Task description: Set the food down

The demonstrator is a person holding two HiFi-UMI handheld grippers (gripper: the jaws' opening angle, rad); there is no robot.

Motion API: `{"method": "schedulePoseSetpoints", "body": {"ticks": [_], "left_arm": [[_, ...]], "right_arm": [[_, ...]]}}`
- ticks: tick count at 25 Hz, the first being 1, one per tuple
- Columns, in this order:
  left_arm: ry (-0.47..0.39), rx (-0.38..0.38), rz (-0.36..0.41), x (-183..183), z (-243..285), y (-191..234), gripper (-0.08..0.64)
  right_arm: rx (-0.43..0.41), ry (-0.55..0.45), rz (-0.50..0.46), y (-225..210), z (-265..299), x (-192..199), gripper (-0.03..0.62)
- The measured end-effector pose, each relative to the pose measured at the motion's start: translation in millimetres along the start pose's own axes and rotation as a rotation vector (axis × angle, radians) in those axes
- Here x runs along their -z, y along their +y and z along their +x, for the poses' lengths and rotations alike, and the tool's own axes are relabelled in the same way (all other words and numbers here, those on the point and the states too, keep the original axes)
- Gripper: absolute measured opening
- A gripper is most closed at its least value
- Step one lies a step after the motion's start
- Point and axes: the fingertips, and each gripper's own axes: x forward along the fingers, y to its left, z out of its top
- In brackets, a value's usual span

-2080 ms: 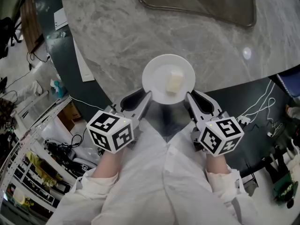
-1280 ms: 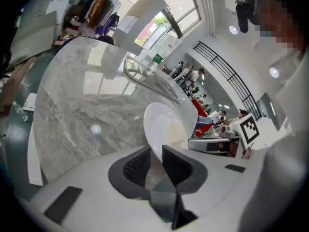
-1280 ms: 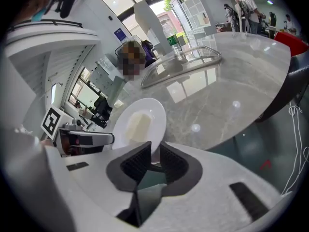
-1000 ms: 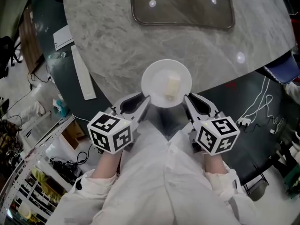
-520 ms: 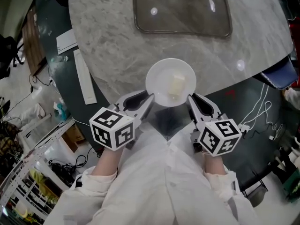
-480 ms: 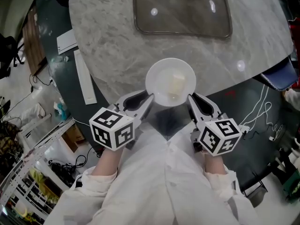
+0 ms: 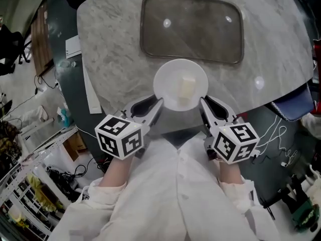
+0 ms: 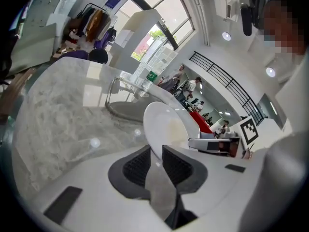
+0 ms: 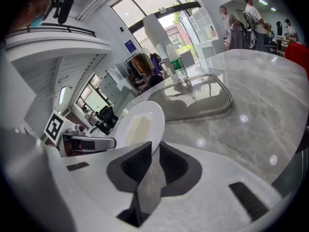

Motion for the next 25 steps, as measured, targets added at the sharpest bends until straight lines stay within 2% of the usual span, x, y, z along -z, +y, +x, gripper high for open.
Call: {"method": "schedulePoseSetpoints", "body": {"ticks": [6,14,25], "left_arm": [[-0.023,-0.015,-0.032,-29,30,-5,0.083],[-0.060,-0.081,-0.044,-72,72,2,0.083],[-0.091,-0.092,-0.081,-113,113,20,0.081]], "right_arm": [[-0.016,0.013,-0.020,-28,8,-35,0.044],[-0.032,0.039,-0.052,-63,33,-78,0.046],[-0.049,0.072,-0.053,-97,70,-120,0.046]]}}
